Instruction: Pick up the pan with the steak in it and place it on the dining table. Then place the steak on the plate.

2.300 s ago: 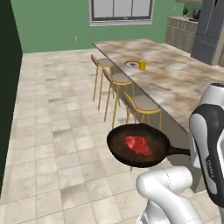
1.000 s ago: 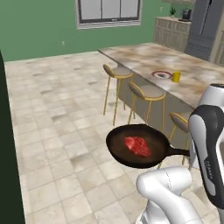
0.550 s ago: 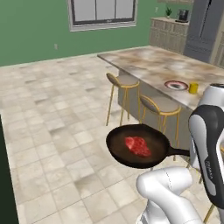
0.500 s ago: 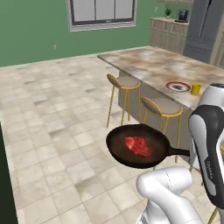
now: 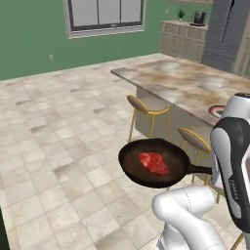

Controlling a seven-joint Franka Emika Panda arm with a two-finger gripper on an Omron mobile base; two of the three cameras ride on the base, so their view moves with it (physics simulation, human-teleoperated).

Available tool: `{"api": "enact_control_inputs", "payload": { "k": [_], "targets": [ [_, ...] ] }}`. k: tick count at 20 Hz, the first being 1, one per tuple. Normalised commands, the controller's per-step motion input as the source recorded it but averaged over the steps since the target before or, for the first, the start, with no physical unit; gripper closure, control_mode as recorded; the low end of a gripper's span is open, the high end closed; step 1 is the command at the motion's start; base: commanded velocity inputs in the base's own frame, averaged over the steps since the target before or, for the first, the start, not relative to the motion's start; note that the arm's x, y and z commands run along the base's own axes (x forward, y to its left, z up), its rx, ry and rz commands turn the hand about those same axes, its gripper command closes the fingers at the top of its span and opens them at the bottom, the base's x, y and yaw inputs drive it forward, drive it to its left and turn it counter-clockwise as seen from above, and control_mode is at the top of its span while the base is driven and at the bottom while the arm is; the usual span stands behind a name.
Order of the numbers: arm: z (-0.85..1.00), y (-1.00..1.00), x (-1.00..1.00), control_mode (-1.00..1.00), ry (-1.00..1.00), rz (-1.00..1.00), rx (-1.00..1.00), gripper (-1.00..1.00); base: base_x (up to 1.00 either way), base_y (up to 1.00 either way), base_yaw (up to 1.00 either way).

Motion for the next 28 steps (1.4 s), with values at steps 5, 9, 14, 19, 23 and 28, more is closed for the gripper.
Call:
{"api": "enact_control_inputs", "payload": {
  "k": [5, 9, 14, 19, 23, 28],
  "targets": [
    [0.00, 0.00, 0.00, 1.00, 0.00, 0.00, 0.00, 1.00, 0.90, 0.58, -0.20],
    [0.00, 0.00, 0.00, 1.00, 0.00, 0.00, 0.00, 1.00, 0.85, 0.58, -0.22],
    [0.00, 0.00, 0.00, 1.00, 0.00, 0.00, 0.00, 1.00, 0.46, 0.39, -0.38],
    [0.00, 0.00, 0.00, 1.00, 0.00, 0.00, 0.00, 1.00, 0.06, 0.13, -0.49],
    [0.00, 0.00, 0.00, 1.00, 0.00, 0.00, 0.00, 1.00, 0.00, 0.06, -0.50],
    [0.00, 0.00, 0.00, 1.00, 0.00, 0.00, 0.00, 1.00, 0.00, 0.06, -0.50]
  ]
}}
